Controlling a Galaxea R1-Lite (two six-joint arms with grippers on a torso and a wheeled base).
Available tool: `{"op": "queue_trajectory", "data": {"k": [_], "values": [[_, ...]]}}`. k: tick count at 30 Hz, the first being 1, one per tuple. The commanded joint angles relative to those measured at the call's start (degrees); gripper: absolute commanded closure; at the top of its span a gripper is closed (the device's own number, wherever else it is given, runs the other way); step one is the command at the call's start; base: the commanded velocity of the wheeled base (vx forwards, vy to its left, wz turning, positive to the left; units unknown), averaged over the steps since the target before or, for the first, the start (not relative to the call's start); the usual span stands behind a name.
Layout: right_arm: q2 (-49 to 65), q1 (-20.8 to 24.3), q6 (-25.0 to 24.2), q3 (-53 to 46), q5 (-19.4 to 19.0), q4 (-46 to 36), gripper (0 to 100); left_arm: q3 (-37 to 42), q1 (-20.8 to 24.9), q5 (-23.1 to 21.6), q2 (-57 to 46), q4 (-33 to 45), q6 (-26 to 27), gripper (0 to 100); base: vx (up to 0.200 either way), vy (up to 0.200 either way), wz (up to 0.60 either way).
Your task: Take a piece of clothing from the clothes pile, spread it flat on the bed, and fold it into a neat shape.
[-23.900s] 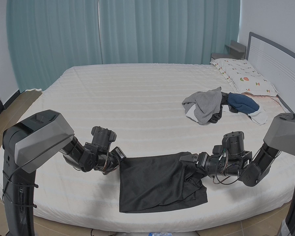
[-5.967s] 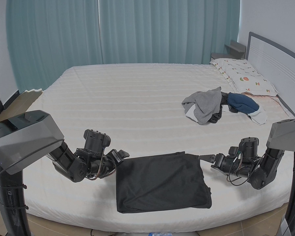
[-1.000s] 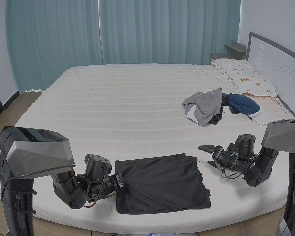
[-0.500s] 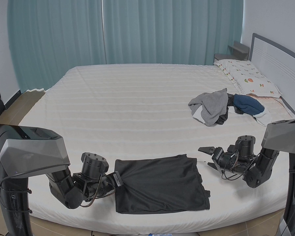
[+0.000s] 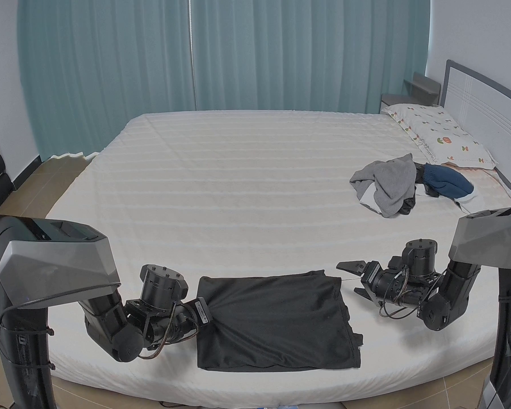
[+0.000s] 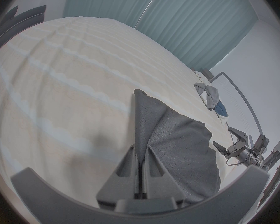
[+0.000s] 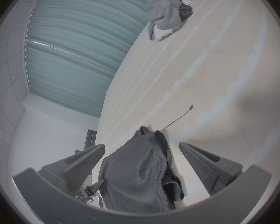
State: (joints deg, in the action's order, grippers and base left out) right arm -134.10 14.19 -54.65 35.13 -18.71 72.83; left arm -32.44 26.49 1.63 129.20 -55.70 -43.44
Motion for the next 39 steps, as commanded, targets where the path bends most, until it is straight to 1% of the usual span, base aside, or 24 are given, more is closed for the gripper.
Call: {"op": "queue_trajectory", "data": {"k": [1,5,14,20,29,39], "values": [[-0.2,0.2,0.0,-0.1,0.0,0.0,0,-0.1,0.3,0.0,0.4,0.0,0.0,100,0.0,0.0,0.0],[-0.2,0.3,0.0,0.0,0.0,0.0,0,0.0,0.4,0.0,0.5,0.0,-0.1,100,0.0,0.0,0.0],[-0.1,0.3,0.1,0.0,0.0,0.0,0,0.0,0.5,0.1,0.6,0.0,-0.2,100,-0.2,0.0,0.0],[0.0,0.3,0.0,0.0,0.0,0.1,0,-0.2,0.5,0.1,0.7,0.0,-0.2,100,0.0,0.0,0.0],[0.0,0.3,0.1,0.0,0.0,0.1,0,-1.5,-1.1,0.2,0.6,-0.1,-0.2,100,0.0,0.0,0.0],[-0.2,0.8,0.0,0.1,0.1,0.1,0,-2.0,-1.9,0.1,0.7,-0.1,-0.2,100,0.0,0.2,0.0]]}}
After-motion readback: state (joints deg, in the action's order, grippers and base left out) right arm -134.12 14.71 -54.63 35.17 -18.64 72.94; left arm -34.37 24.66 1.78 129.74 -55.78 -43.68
